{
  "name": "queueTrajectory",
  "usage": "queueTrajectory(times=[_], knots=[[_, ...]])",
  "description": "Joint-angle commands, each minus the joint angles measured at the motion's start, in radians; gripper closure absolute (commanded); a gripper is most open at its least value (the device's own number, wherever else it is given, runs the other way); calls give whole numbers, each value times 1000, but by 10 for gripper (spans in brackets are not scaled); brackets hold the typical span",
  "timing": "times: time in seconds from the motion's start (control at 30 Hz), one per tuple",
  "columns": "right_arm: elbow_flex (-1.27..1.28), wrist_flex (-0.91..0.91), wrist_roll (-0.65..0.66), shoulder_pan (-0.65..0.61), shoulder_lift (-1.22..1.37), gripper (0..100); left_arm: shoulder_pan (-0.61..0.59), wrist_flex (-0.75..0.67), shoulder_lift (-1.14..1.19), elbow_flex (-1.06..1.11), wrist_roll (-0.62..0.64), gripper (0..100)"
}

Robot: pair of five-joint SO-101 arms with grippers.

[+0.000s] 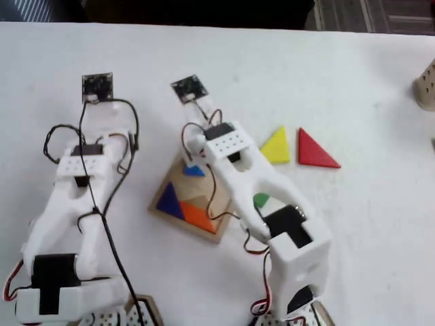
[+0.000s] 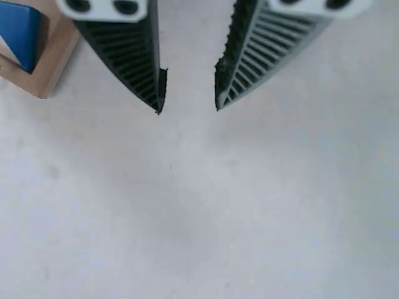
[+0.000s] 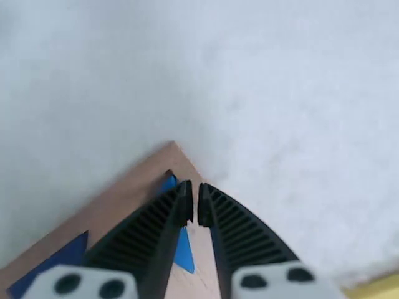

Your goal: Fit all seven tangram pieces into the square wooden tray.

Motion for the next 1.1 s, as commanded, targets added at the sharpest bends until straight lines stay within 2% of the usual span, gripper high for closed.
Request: queueTrajectory(times=[0.0,0.07,0.2,0.47,0.57,0.67,0.9,1.07], knots=[[-18,-22,-6,-19,1,976,1,-35,-42,-9,3,854],[-48,-18,5,-44,59,977,1,-34,-42,-9,3,854],[-133,96,133,-77,99,978,-2,-34,-42,-9,3,854],[-137,160,160,-108,54,979,1,-34,-42,-9,3,854],[-133,219,219,-108,-4,979,1,-35,-42,-9,3,854],[-80,251,219,-93,-88,979,1,-35,-42,-9,3,854],[169,128,218,-88,-219,979,2,-35,-42,-9,3,854],[198,114,218,-84,-193,979,2,-34,-42,-9,3,854]])
